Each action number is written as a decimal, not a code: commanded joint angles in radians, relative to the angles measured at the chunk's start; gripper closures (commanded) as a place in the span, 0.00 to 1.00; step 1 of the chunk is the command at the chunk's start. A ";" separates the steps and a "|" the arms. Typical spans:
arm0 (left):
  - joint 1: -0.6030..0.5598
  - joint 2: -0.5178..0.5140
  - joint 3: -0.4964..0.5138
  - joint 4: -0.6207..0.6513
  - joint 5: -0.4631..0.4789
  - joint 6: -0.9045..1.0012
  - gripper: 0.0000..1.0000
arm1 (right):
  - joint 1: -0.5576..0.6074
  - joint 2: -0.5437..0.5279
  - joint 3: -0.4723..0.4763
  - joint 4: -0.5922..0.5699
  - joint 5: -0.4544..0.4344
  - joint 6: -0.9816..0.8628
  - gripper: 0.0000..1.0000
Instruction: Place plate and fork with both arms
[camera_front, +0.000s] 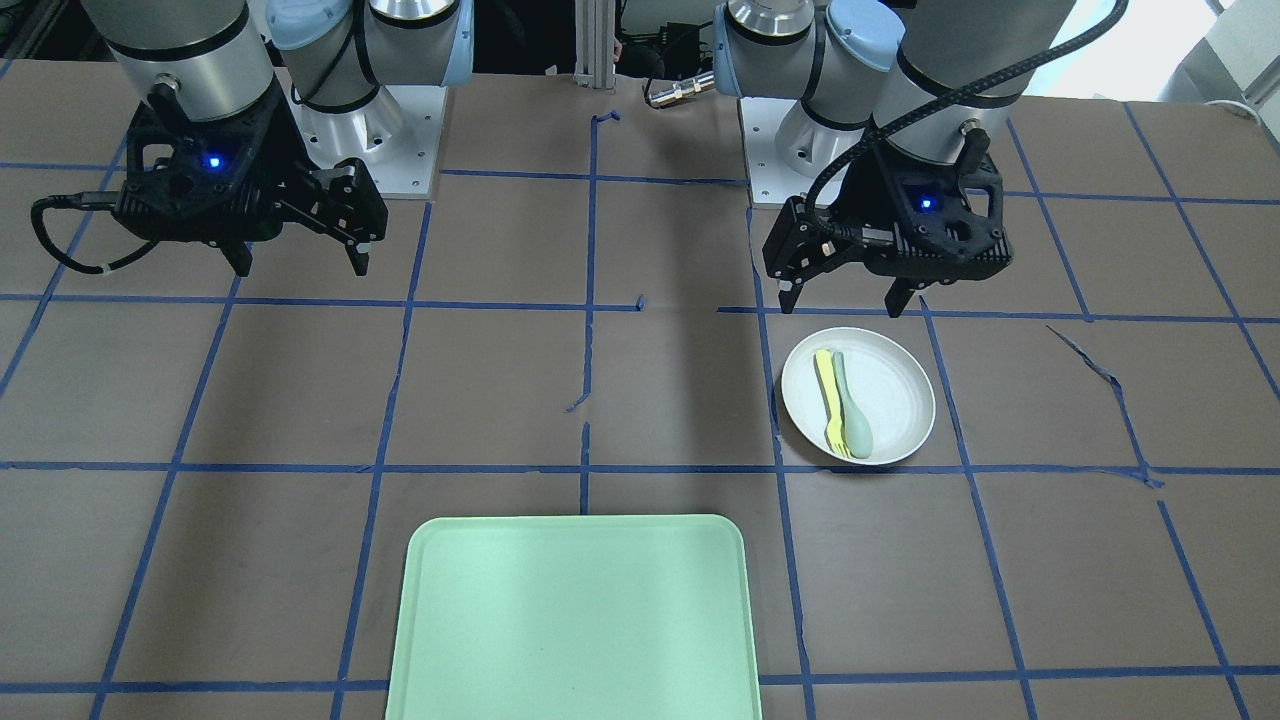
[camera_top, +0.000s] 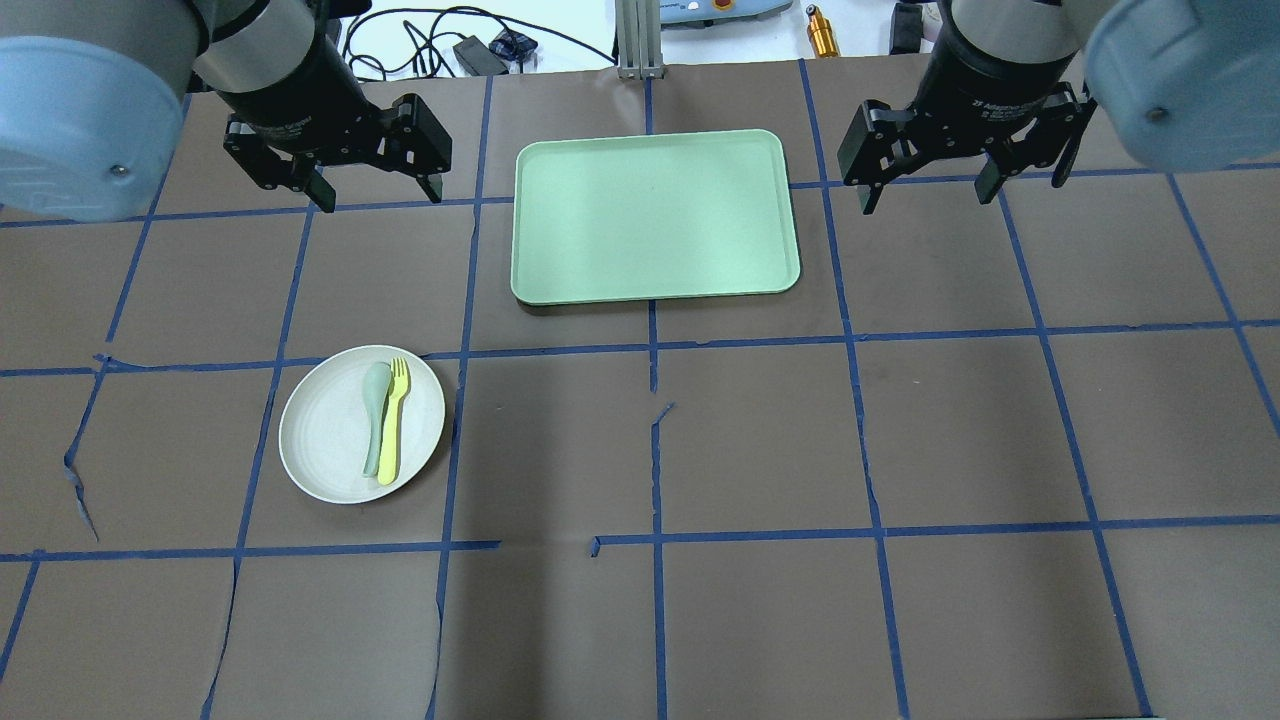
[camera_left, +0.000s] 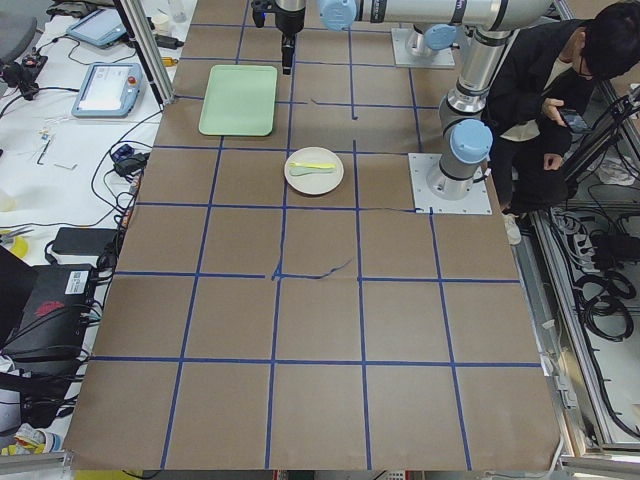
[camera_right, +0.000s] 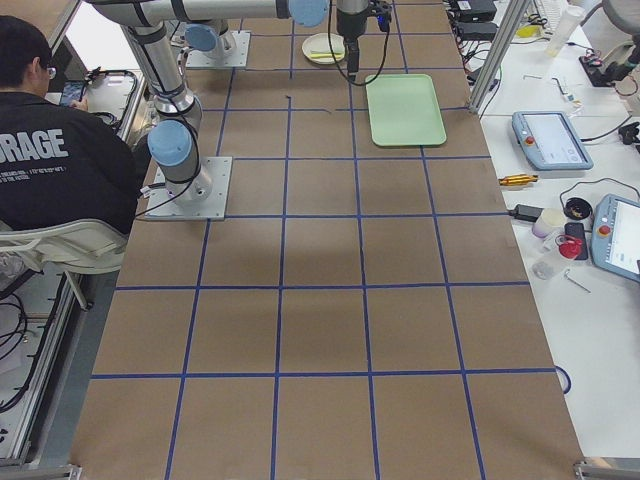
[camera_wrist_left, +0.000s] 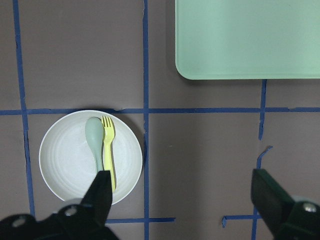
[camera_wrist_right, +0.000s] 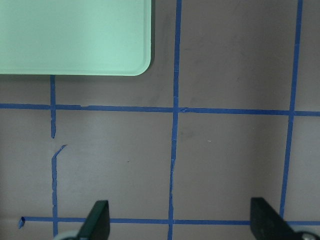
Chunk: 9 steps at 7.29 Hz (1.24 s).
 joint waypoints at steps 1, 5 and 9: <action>0.000 0.000 0.001 0.000 0.000 0.000 0.00 | 0.000 0.000 0.000 0.000 0.000 0.000 0.00; 0.000 0.003 0.001 0.000 0.000 0.003 0.00 | 0.000 0.000 0.001 0.000 0.000 0.000 0.00; 0.175 0.020 -0.160 0.023 0.014 0.218 0.00 | 0.000 0.000 0.001 0.000 0.000 0.000 0.00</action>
